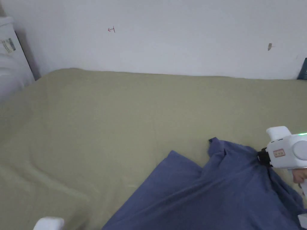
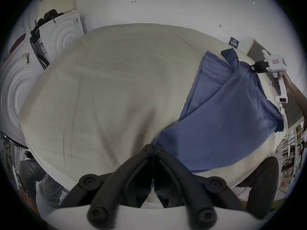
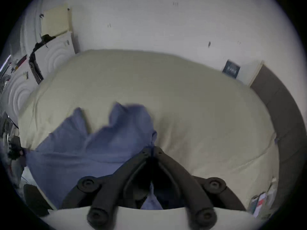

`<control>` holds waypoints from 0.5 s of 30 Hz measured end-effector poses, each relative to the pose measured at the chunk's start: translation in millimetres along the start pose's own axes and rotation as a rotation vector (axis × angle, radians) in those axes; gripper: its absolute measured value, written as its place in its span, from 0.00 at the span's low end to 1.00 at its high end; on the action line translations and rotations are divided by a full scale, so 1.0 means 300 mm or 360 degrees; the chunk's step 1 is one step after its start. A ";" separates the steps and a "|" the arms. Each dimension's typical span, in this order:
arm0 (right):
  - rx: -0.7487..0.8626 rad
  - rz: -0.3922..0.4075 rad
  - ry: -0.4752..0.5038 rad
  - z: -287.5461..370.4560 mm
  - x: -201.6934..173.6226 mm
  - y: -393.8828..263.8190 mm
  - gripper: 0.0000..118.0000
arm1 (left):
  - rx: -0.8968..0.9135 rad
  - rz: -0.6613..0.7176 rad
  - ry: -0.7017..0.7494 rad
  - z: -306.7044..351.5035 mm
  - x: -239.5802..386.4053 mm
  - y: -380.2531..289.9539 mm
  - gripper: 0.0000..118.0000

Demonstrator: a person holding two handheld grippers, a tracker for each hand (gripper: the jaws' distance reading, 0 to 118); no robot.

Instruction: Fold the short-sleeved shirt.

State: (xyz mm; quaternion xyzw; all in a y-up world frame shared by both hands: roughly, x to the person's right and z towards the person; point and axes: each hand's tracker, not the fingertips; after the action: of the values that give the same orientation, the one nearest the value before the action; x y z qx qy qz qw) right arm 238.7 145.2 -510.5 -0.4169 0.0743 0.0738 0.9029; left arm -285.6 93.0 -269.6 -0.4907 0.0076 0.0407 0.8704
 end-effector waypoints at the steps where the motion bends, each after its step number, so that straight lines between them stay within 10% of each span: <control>1: 0.0061 0.0014 -0.0016 0.082 0.001 0.007 0.01 | 0.0036 0.0011 -0.0004 0.024 0.000 0.014 0.00; 15: 0.0793 -0.0129 -0.0295 1.182 0.149 0.077 0.01 | 0.0721 -0.0076 0.0109 0.633 0.214 0.549 0.00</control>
State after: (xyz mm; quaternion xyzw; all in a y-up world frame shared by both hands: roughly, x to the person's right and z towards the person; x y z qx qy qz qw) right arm 303.7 434.0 -309.0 -0.1758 -0.0097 0.0549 0.9829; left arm -239.7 344.3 -315.2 -0.2839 0.0345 0.0007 0.9582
